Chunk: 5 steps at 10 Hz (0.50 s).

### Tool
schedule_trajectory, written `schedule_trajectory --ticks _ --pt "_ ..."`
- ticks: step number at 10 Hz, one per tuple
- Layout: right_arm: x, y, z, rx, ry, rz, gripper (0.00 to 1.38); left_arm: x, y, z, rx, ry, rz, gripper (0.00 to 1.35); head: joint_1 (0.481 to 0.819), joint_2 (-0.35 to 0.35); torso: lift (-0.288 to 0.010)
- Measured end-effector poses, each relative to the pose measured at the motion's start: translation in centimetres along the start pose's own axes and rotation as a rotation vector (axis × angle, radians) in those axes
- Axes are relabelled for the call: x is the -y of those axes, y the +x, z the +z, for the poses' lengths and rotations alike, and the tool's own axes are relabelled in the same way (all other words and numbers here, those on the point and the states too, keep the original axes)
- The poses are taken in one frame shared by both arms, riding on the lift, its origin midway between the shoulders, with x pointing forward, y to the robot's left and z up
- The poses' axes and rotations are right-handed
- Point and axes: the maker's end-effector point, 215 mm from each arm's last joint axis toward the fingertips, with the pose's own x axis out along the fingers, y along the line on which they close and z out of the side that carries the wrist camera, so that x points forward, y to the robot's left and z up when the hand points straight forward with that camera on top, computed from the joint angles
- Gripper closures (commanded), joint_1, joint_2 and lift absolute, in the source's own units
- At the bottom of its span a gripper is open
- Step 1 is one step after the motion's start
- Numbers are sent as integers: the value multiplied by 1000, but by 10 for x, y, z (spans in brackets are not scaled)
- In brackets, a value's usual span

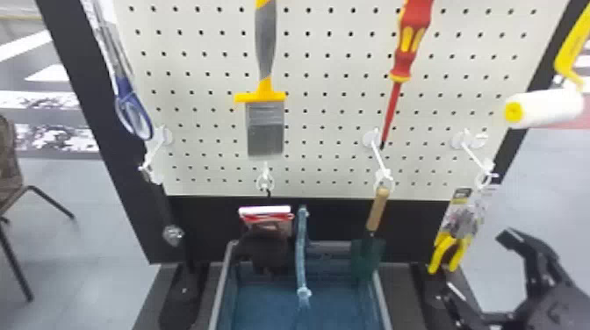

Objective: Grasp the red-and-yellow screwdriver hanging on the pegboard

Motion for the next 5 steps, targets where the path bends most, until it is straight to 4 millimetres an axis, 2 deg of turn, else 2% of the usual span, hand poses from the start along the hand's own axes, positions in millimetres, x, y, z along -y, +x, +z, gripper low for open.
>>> schedule_trajectory --ticks 3,5 --pt "6 20 39 51 -54 39 91 1 0 0 1 -1 -1 406 549 0 -100" --pt "16 32 58 96 -70 41 85 2 1 0 -1 -2 -3 406 549 0 -100"
